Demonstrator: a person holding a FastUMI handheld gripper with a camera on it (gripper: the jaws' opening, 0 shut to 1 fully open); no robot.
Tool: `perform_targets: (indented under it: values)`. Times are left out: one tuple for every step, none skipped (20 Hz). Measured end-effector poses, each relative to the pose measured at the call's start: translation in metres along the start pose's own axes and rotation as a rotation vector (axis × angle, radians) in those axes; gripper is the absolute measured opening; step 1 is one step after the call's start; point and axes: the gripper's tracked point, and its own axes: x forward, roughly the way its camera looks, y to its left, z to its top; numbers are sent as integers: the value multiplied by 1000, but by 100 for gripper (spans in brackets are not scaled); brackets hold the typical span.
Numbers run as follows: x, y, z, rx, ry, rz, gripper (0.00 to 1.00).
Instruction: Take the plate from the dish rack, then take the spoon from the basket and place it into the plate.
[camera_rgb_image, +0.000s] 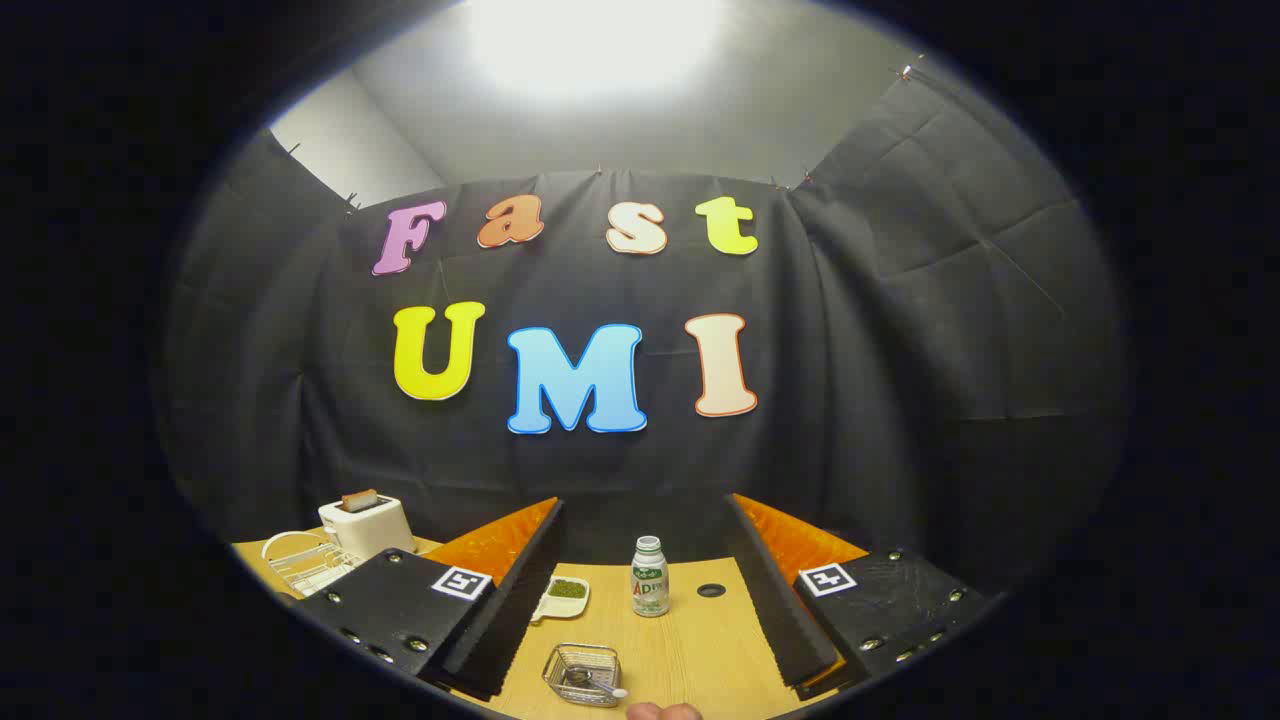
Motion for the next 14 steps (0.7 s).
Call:
perform_targets:
  values:
    - [1, 5, 3, 10, 1, -4, 96]
    - [1, 10, 4, 19, 6, -13, 96]
    - [2, 13, 6, 24, 12, -23, 96]
    - [3, 18, 8, 30, 13, -28, 96]
    - [4, 23, 11, 31, 9, -30, 96]
    - [6, 28, 11, 31, 11, -33, 96]
    - [7, 34, 11, 36, 15, -32, 96]
    - [7, 39, 11, 40, 16, -38, 96]
    - [7, 43, 14, 45, 12, -48, 96]
    - [7, 47, 15, 48, 9, -55, 96]
    - [8, 52, 16, 48, 13, -61, 96]
    - [9, 57, 14, 48, 17, -65, 96]
    - [9, 61, 15, 48, 19, -68, 96]
    - [10, 66, 16, 46, 21, -70, 96]
